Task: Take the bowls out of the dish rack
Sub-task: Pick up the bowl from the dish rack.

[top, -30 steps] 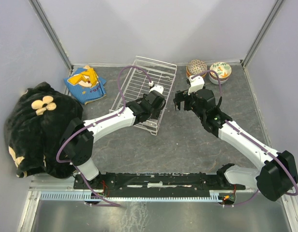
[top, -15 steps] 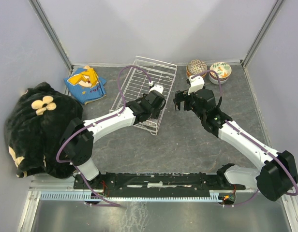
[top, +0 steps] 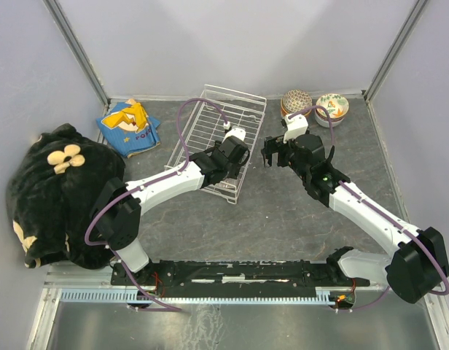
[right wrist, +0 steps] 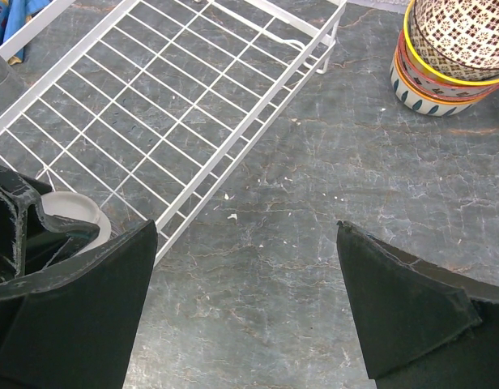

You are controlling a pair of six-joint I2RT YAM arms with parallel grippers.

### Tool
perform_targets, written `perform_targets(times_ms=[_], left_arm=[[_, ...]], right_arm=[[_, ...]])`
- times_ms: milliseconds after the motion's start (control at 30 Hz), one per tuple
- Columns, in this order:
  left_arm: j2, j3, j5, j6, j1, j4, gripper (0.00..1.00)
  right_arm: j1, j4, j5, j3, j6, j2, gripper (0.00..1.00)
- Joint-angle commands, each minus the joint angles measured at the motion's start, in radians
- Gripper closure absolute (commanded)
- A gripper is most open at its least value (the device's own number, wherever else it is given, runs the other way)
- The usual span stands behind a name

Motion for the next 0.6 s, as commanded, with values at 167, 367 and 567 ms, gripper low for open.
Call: perform_targets(times_ms=[167,367,567], left_arm=[[-0.008,0.035,-0.072,-0.005,0.002,0.059,0.62],[-0.005,0.039,-0.079,-0.009,0.002,0.075,0.62],[-0.002,0.045,-0.073,-0.008,0.003,0.073,0.62]], right_arm=[[-0.005,0.054,-0.009,-0.001,0.011,0.001,0.0],[-0.006,0.054,-0.012,-0.002,0.01,0.006,0.0],[-0.007,0.059,-0.015,-0.001,0.009,0.023,0.0]])
